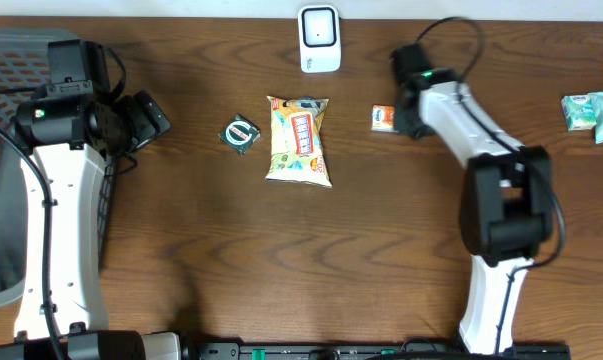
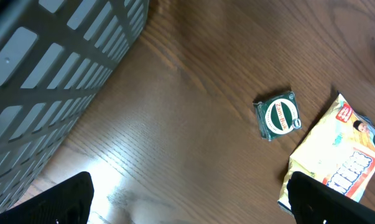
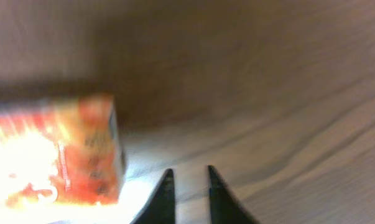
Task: Scan the item barcode
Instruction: 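Grasp the small orange box with the right gripper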
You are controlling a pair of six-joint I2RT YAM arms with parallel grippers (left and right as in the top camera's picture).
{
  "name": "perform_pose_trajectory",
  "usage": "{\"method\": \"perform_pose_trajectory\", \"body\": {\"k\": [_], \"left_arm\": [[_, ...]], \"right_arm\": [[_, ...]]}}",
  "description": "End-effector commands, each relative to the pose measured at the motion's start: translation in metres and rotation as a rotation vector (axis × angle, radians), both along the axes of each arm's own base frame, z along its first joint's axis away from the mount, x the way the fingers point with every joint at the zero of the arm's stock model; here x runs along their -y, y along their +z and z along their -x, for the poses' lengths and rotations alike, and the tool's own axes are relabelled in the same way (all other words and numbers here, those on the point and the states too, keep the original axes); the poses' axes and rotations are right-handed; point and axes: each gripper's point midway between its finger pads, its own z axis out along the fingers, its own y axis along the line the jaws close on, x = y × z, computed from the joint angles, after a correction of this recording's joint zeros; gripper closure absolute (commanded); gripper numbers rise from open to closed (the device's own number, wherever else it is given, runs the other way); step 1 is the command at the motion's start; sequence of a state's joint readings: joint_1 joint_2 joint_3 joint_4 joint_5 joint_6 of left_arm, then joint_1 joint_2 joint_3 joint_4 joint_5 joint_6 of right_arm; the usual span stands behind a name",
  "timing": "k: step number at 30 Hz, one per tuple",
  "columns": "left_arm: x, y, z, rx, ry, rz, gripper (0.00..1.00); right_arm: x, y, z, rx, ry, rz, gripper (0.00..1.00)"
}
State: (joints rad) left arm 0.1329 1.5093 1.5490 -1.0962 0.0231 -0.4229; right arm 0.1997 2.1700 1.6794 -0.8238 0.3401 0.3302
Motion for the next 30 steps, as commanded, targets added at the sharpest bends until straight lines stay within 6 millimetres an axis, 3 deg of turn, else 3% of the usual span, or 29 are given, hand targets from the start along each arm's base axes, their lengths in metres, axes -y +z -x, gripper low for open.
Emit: {"method": "perform_pose_trajectory", "body": {"k": [1, 5, 8, 11, 15, 20, 24, 30], "left_arm": [[-0.002, 0.002, 0.000, 0.005, 0.012, -0.002, 0.02], [-0.002, 0.002, 0.000, 0.005, 0.012, -0.002, 0.02], [-0.002, 0.002, 0.000, 0.005, 0.012, -0.002, 0.02], [-0.002, 0.002, 0.000, 0.005, 0.012, -0.002, 0.02], [-0.002, 0.002, 0.000, 0.005, 0.012, -0.002, 0.02], [-0.002, 0.002, 0.000, 0.005, 0.012, -0.002, 0.02], [-0.002, 0.002, 0.000, 0.005, 0.012, -0.002, 0.02], [-0.002, 0.002, 0.000, 0.005, 0.012, -0.002, 0.02]], "right_arm": [[-0.014, 0.049, -0.017, 0.131, 0.018, -0.195, 0.81], [-0.056, 0.044, -0.011, 0.073, 0.107, -0.483, 0.79], [-0.073, 0.034, 0.002, 0.003, 0.128, -0.566, 0.77], [-0.077, 0.020, 0.012, -0.042, 0.129, -0.558, 0.75], [-0.075, -0.001, 0.025, -0.095, 0.124, -0.537, 0.83], [-0.054, -0.031, 0.033, -0.099, 0.062, -0.444, 0.91], [-0.034, -0.037, 0.018, -0.011, 0.009, -0.378, 0.93], [-0.037, -0.007, -0.048, 0.286, 0.064, -0.409, 0.89]]}}
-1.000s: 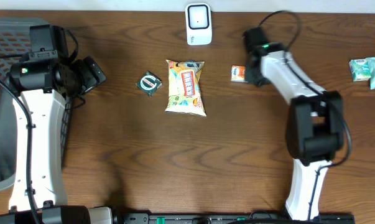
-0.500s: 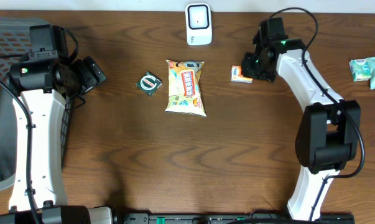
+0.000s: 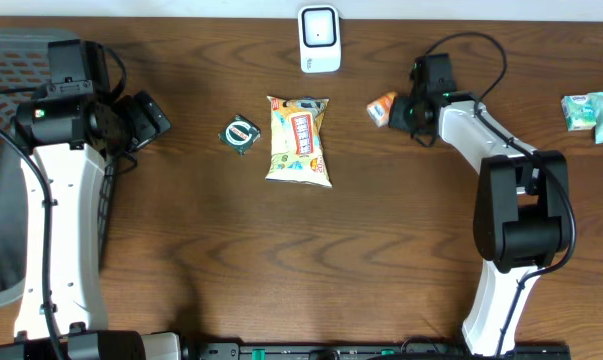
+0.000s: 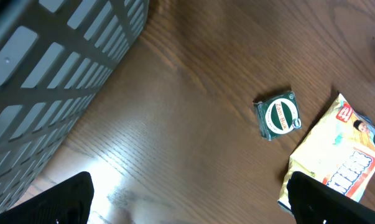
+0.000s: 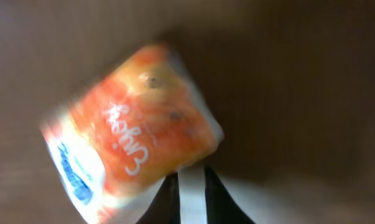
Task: Scan the item barcode
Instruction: 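Grasp the small orange box with the right gripper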
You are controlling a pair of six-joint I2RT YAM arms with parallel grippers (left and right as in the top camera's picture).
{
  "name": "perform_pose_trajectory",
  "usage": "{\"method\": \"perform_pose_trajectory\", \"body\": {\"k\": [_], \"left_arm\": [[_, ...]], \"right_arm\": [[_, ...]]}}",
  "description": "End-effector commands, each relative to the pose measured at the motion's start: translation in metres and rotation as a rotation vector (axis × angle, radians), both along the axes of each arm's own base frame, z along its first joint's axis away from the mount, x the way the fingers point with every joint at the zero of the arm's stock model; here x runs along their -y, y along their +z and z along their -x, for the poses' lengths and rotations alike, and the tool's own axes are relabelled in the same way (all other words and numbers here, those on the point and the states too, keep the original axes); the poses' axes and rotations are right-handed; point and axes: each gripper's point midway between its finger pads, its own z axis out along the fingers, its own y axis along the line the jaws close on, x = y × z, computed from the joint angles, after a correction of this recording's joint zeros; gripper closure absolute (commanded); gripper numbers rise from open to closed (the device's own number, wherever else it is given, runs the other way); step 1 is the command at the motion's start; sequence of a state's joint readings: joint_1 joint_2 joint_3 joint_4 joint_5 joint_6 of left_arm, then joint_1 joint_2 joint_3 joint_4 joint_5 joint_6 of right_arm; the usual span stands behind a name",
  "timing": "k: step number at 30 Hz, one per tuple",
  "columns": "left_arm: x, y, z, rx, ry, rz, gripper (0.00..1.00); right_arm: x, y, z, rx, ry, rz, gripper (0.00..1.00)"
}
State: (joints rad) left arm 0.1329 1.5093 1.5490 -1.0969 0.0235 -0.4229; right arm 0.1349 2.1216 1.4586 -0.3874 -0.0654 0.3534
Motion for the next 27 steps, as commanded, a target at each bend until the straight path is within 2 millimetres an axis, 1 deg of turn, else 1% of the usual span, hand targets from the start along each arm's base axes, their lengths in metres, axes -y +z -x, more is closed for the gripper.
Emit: {"method": "perform_pose_trajectory", "body": {"k": [1, 3, 4, 6, 8, 11, 12, 13, 14, 17, 18, 20, 24, 26, 27], "left_arm": [[-0.002, 0.002, 0.000, 0.006, 0.012, -0.003, 0.02], [-0.002, 0.002, 0.000, 0.006, 0.012, -0.003, 0.02], [-0.002, 0.002, 0.000, 0.006, 0.012, -0.003, 0.02], [-0.002, 0.002, 0.000, 0.006, 0.012, -0.003, 0.02], [-0.002, 0.002, 0.000, 0.006, 0.012, -0.003, 0.02], [-0.002, 0.002, 0.000, 0.006, 0.012, -0.003, 0.02], [-0.002, 0.002, 0.000, 0.006, 0.012, -0.003, 0.02], [-0.002, 0.002, 0.000, 0.006, 0.012, -0.003, 0.02], [-0.002, 0.002, 0.000, 0.006, 0.012, -0.003, 0.02], [-0.002, 0.002, 0.000, 0.006, 0.012, -0.003, 0.02], [-0.002, 0.002, 0.000, 0.006, 0.012, -0.003, 0.02], [-0.002, 0.002, 0.000, 0.006, 0.012, -0.003, 0.02], [-0.002, 0.002, 0.000, 0.006, 0.012, -0.003, 0.02], [-0.002, 0.002, 0.000, 0.006, 0.012, -0.003, 0.02], [-0.002, 0.002, 0.000, 0.006, 0.012, -0.003, 0.02]], "right_arm": [[0.003, 0.018, -0.027, 0.126, -0.021, -0.001, 0.87], [-0.003, 0.029, -0.039, 0.192, -0.008, -0.031, 0.82], [-0.006, 0.032, -0.042, 0.208, 0.003, -0.048, 0.79], [-0.015, 0.037, -0.044, 0.218, 0.033, -0.092, 0.76], [-0.023, 0.038, -0.042, 0.214, 0.059, -0.125, 0.68], [-0.025, 0.037, -0.041, 0.208, 0.064, -0.129, 0.59], [-0.024, 0.037, -0.041, 0.209, 0.062, -0.128, 0.53], [-0.022, 0.037, -0.041, 0.210, 0.057, -0.125, 0.45], [-0.014, 0.035, -0.043, 0.210, 0.030, -0.105, 0.37], [-0.005, 0.026, -0.044, 0.193, -0.040, -0.095, 0.38], [-0.005, 0.023, -0.044, 0.187, -0.048, -0.100, 0.40], [-0.007, 0.012, -0.043, 0.163, -0.063, -0.118, 0.44], [-0.015, -0.010, -0.038, 0.119, -0.054, -0.133, 0.45], [-0.017, -0.019, -0.036, 0.103, -0.048, -0.137, 0.46], [-0.017, -0.022, -0.036, 0.097, -0.049, -0.136, 0.47]]}}
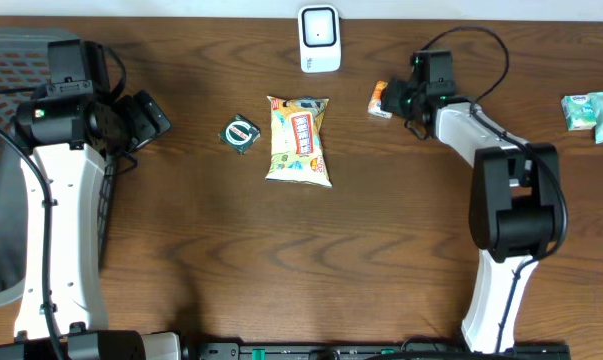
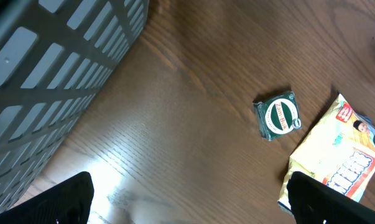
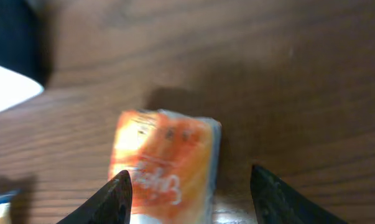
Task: Scan the item barcode
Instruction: 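Grasp the small orange box with the right gripper, then lift the orange box and hold it before the scanner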
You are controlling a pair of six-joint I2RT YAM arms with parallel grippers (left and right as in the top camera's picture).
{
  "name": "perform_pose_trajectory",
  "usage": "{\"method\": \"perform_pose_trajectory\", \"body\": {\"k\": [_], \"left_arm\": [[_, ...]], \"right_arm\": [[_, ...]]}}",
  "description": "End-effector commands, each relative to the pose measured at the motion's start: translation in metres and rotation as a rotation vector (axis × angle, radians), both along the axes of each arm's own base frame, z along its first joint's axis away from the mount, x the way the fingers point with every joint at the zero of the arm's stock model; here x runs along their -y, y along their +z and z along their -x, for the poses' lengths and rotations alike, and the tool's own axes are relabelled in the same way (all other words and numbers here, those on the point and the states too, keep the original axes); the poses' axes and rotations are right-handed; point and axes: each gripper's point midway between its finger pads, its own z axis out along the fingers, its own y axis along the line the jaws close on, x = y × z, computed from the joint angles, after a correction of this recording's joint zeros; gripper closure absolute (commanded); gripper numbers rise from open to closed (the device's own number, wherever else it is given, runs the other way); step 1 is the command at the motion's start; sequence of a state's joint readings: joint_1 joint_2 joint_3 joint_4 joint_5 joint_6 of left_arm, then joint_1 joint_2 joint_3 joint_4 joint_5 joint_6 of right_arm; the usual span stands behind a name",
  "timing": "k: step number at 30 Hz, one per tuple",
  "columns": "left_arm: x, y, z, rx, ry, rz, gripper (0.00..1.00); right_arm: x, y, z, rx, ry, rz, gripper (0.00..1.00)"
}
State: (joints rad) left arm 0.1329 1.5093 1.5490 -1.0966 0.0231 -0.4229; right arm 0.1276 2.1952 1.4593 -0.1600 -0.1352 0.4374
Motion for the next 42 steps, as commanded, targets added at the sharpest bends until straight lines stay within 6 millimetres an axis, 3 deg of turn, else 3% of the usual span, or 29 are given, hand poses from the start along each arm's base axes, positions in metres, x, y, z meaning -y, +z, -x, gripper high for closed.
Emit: {"method": "perform_pose_trajectory", "body": {"k": [1, 3, 5, 7, 12, 20, 24, 29, 33, 42], "left_arm": [[-0.002, 0.002, 0.000, 0.005, 0.012, -0.002, 0.02], [-0.002, 0.002, 0.000, 0.005, 0.012, -0.002, 0.02], [-0.002, 0.002, 0.000, 0.005, 0.012, -0.002, 0.02], [-0.002, 0.002, 0.000, 0.005, 0.012, -0.002, 0.02], [-0.002, 0.002, 0.000, 0.005, 0.012, -0.002, 0.02], [-0.002, 0.002, 0.000, 0.005, 0.012, -0.002, 0.02], [-0.002, 0.002, 0.000, 0.005, 0.012, -0.002, 0.02], [-0.002, 0.002, 0.000, 0.005, 0.012, -0.002, 0.02], [-0.002, 0.002, 0.000, 0.005, 0.012, -0.002, 0.02], [-0.002, 0.002, 0.000, 0.005, 0.012, -0.002, 0.02]], "right_arm": [[-0.004, -0.021, 0.003, -0.041, -0.008, -0.013, 0.50], [-0.003, -0.022, 0.003, -0.044, -0.010, -0.013, 0.64], [-0.004, -0.019, 0.002, -0.037, -0.006, -0.022, 0.86], [-0.008, -0.013, 0.000, -0.022, 0.012, -0.049, 0.98], [-0.020, 0.015, -0.001, 0.006, 0.097, -0.192, 0.99], [-0.041, 0.085, 0.014, 0.078, 0.322, -0.488, 0.99], [-0.073, 0.129, 0.038, 0.198, 0.630, -0.662, 0.99], [-0.094, 0.172, 0.074, 0.294, 0.930, -0.833, 0.99], [-0.100, 0.180, 0.084, 0.266, 0.978, -0.889, 0.99], [-0.100, 0.181, 0.082, 0.273, 0.974, -0.882, 0.99]]}}
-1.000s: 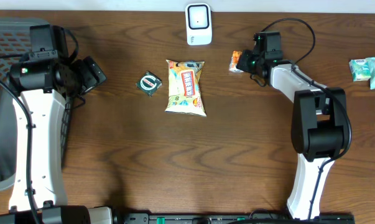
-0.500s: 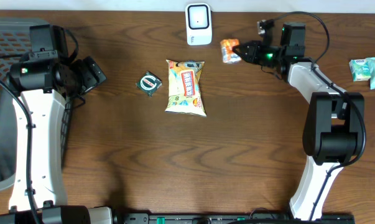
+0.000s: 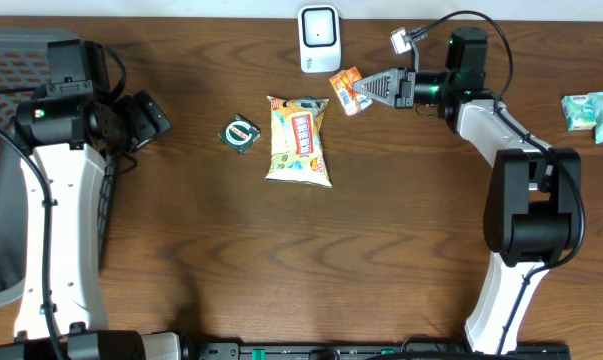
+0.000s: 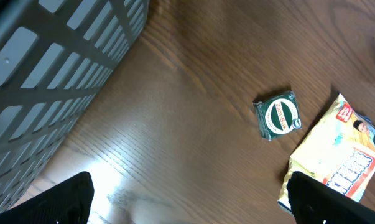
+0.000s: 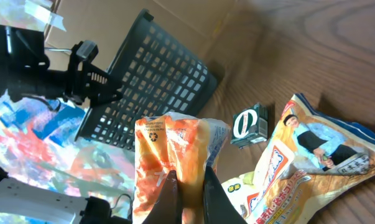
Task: Scan the item barcode
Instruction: 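Lift the orange box and hold it before the scanner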
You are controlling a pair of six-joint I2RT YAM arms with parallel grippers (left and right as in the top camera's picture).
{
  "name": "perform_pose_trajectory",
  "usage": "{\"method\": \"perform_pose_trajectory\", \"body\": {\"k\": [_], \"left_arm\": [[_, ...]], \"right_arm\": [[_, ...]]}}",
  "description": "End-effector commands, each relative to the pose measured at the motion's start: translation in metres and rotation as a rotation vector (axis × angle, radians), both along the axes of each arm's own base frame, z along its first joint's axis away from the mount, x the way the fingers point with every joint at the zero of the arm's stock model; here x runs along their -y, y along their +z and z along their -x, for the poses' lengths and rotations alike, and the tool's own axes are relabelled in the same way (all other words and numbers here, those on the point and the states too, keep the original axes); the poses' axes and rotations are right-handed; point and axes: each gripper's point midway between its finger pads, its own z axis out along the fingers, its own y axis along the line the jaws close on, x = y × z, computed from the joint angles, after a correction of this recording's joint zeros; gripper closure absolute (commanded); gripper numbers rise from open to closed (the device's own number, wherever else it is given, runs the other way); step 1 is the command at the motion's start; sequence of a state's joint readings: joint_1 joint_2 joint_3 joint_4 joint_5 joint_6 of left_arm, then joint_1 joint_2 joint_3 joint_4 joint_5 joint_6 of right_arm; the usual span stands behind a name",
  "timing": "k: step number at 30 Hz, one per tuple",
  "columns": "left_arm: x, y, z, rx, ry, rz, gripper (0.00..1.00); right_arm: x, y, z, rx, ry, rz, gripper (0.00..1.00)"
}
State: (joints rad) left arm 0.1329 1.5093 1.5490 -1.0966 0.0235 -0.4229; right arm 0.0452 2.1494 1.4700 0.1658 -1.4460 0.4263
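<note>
My right gripper (image 3: 367,88) is shut on a small orange packet (image 3: 347,90) and holds it in the air just right of and below the white scanner (image 3: 319,38) at the table's far edge. In the right wrist view the orange packet (image 5: 173,158) is pinched between the two fingertips (image 5: 169,190), its recycling mark showing. My left gripper (image 4: 190,202) hangs open near the grey basket, with nothing between its fingers.
A yellow snack bag (image 3: 299,140) lies mid-table with a green tin (image 3: 240,133) to its left; both also show below the held packet as the bag (image 5: 305,168) and tin (image 5: 249,124). A grey basket (image 3: 6,160) stands at far left. Tissue packs (image 3: 593,110) lie far right.
My right gripper was open astride the orange packet on the table. Now it is shut on the packet, which is off the table and further left, close to the scanner. The left arm is unchanged.
The right gripper was first shut beside the orange packet lying on the table. Then the packet sat tilted further back with the shut fingers against it. After that the fingers stood open around it. Now the packet is gripped and raised near the scanner.
</note>
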Motion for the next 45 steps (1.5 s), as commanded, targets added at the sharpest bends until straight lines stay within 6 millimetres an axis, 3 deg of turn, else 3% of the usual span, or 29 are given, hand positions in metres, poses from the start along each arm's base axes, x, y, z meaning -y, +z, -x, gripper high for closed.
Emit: {"method": "perform_pose_trajectory", "body": {"k": [1, 16, 21, 26, 32, 36, 41, 45], "left_arm": [[-0.002, 0.002, 0.000, 0.005, 0.012, -0.002, 0.02], [-0.002, 0.002, 0.000, 0.005, 0.012, -0.002, 0.02], [-0.002, 0.002, 0.000, 0.005, 0.012, -0.002, 0.02], [-0.002, 0.002, 0.000, 0.005, 0.012, -0.002, 0.02], [-0.002, 0.002, 0.000, 0.005, 0.012, -0.002, 0.02], [-0.002, 0.002, 0.000, 0.005, 0.012, -0.002, 0.02], [-0.002, 0.002, 0.000, 0.005, 0.012, -0.002, 0.02], [-0.002, 0.002, 0.000, 0.005, 0.012, -0.002, 0.02]], "right_arm": [[-0.001, 0.017, 0.007, 0.019, 0.030, -0.018, 0.99], [-0.002, 0.013, -0.001, -0.015, -0.022, 0.008, 0.99], [-0.017, 0.010, -0.001, 0.113, -0.015, 0.035, 0.99], [-0.036, -0.008, -0.024, 0.241, -0.148, 0.169, 0.99], [-0.022, -0.026, -0.071, 0.374, -0.396, 0.415, 0.99], [-0.006, -0.028, -0.097, 0.481, -0.510, 0.697, 0.99], [0.009, -0.005, -0.120, 0.738, -0.602, 1.105, 0.99], [-0.004, 0.016, -0.128, 0.988, -0.580, 1.272, 0.99]]}}
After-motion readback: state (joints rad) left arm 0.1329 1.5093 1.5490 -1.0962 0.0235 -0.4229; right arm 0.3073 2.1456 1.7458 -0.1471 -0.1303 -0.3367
